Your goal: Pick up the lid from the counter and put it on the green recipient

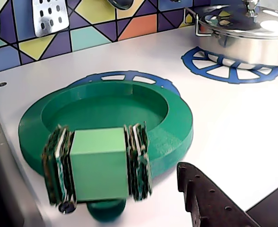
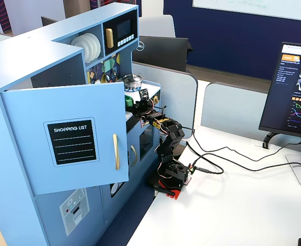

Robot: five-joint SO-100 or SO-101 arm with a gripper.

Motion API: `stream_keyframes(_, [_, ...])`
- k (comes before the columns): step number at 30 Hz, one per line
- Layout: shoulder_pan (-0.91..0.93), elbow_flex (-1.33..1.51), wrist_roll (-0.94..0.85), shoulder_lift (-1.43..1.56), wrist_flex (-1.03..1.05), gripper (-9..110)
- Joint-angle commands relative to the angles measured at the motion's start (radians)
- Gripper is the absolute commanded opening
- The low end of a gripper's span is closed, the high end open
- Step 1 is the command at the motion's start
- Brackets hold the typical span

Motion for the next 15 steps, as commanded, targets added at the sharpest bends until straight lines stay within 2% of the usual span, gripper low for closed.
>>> stream_keyframes(1, [-0.018, -0.121, -0.009, -0.025, -0.035, 45])
stream_keyframes(12, [-0.029, -0.21, -0.005, -0.132, -0.026, 39])
stream_keyframes(15, [-0.035, -0.219, -0.008, -0.147, -0.025, 34])
